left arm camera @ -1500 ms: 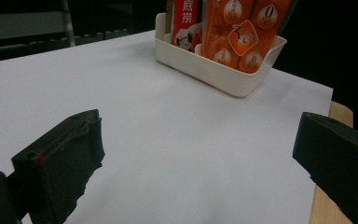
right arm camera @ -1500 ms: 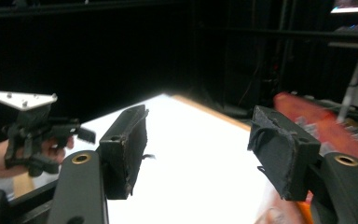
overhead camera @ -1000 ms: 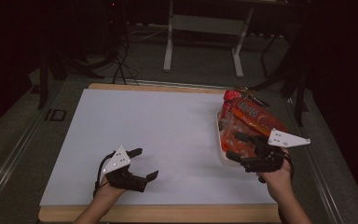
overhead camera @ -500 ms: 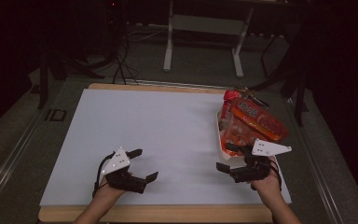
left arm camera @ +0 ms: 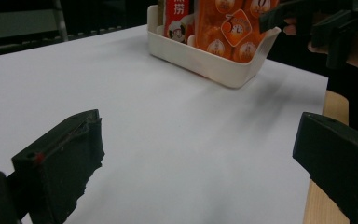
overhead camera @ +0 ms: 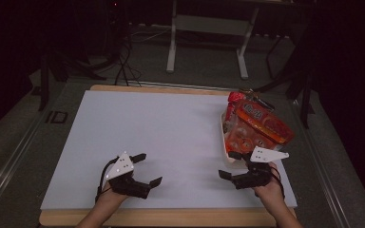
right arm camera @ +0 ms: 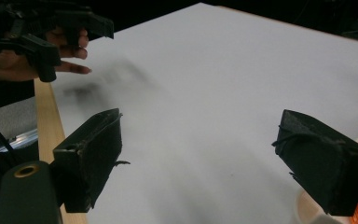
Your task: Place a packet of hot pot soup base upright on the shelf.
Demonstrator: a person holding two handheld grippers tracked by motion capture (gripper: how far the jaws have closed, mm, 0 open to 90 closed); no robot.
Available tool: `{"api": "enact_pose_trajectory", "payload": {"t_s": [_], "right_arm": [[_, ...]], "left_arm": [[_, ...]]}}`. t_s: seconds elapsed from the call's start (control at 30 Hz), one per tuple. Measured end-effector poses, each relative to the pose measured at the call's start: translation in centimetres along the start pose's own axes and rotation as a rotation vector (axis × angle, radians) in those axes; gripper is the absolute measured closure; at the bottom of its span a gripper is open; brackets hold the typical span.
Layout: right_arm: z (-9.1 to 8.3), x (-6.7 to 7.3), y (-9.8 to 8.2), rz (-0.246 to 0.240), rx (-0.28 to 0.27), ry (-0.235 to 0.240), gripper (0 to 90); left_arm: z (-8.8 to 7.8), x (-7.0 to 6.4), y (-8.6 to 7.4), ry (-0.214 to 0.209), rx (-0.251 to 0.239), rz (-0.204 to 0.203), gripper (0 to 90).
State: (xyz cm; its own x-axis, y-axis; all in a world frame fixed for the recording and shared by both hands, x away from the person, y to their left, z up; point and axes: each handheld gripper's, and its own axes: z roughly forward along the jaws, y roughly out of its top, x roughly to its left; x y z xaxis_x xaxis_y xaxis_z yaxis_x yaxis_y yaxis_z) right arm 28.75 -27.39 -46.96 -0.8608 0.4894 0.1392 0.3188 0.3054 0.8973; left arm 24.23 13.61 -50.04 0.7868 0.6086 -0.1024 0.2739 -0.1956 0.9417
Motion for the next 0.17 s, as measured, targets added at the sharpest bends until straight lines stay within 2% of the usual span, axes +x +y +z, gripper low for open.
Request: {"api": "enact_pose_trajectory", "payload": {"t_s": [0.17], "right_arm": [[-0.19, -0.48, -0.07, 0.018, -0.021, 0.0, 14.3]], "left_arm": [[0.13, -0.13, 0.08, -0.006, -0.007, 0.01, 2.3]]}}
